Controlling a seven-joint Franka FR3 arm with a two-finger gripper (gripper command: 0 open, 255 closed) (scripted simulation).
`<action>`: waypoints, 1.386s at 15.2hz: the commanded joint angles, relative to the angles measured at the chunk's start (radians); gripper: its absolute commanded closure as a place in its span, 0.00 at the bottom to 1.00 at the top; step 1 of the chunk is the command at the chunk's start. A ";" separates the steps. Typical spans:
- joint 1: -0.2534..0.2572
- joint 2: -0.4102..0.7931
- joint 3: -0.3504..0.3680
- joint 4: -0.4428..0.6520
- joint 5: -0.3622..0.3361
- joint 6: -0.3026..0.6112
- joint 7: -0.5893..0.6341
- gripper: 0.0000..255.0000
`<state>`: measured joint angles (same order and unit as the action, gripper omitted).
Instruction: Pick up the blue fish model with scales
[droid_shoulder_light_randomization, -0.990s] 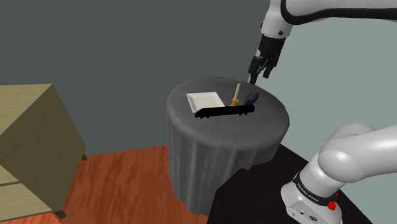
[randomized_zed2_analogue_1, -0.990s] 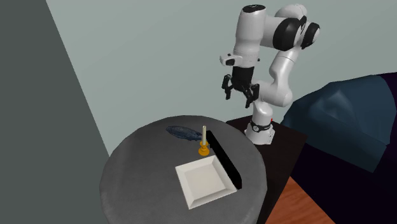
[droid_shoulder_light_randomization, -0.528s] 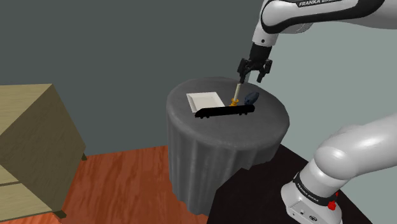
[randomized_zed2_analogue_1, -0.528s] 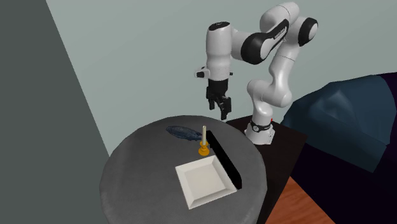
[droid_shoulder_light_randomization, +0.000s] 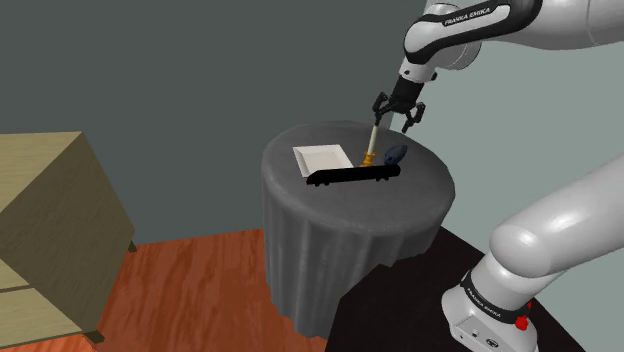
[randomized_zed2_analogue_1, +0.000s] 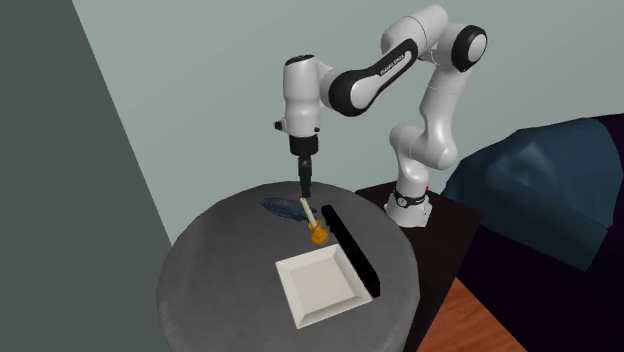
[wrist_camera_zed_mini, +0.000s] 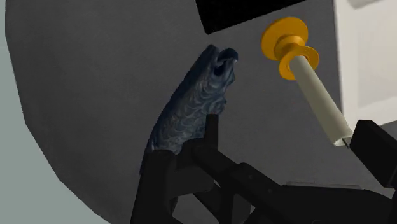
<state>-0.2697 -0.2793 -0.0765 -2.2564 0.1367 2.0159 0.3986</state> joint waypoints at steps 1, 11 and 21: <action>-0.023 0.064 -0.022 -0.004 0.022 -0.012 0.047 0.00; -0.085 0.218 -0.099 -0.022 0.126 0.139 0.151 0.00; -0.084 0.254 -0.099 -0.047 0.145 0.196 0.127 1.00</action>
<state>-0.3535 -0.0269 -0.1754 -2.3029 0.2822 2.2105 0.5262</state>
